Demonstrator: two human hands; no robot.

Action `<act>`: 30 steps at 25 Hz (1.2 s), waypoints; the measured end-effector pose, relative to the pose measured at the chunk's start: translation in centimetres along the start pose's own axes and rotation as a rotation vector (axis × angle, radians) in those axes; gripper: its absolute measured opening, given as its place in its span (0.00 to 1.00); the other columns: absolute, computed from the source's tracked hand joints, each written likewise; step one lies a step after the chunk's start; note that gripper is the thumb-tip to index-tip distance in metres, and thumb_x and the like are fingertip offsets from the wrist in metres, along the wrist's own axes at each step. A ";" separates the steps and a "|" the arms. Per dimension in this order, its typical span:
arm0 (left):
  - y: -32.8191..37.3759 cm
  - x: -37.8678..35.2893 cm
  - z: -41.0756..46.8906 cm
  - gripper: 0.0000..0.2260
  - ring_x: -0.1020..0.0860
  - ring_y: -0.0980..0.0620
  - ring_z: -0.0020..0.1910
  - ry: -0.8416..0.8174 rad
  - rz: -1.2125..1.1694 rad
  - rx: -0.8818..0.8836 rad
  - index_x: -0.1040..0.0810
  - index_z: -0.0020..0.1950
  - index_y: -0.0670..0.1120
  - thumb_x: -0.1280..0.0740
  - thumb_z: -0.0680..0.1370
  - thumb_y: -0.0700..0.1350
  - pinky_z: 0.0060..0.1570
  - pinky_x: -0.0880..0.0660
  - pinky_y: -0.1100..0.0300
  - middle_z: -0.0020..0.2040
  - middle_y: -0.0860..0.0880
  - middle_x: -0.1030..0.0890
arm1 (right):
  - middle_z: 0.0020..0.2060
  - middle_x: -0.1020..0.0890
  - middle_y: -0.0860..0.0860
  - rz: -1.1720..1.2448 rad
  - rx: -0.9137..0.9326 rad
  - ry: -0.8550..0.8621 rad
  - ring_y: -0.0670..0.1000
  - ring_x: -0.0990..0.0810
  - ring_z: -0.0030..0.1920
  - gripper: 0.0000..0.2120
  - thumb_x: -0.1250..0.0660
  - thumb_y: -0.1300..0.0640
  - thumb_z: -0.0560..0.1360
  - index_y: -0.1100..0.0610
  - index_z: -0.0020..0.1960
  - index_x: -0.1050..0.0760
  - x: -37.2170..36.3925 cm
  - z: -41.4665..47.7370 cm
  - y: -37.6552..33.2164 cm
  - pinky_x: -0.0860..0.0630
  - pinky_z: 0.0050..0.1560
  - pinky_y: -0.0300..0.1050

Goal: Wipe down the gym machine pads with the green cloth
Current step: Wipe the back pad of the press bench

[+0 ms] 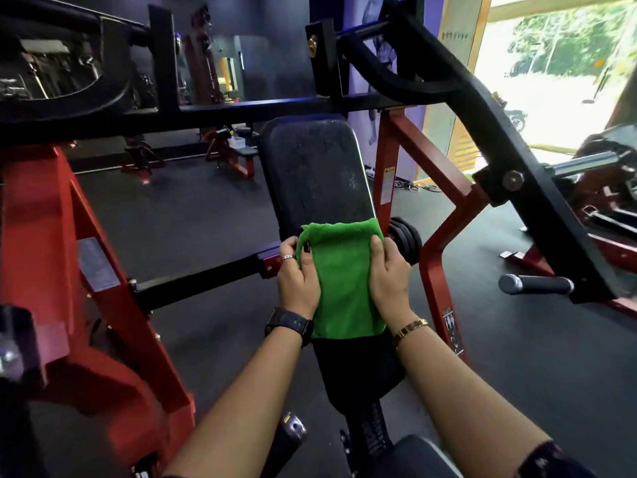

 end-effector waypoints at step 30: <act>-5.6 -7.9 14.3 0.18 0.23 0.44 0.43 0.293 0.086 -0.008 0.31 0.59 0.39 0.46 0.76 0.50 0.39 0.35 0.62 0.46 0.45 0.22 | 0.46 0.26 0.51 0.029 0.050 -0.106 0.55 0.26 0.49 0.11 0.39 0.61 0.74 0.57 0.56 0.34 -10.1 13.9 2.6 0.30 0.46 0.48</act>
Point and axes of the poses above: each hand's wrist, its own z-axis towards the middle knuckle, its own x-axis out of the back of the hand, y = z × x, the point moved 2 cm from there along z, towards the middle knuckle
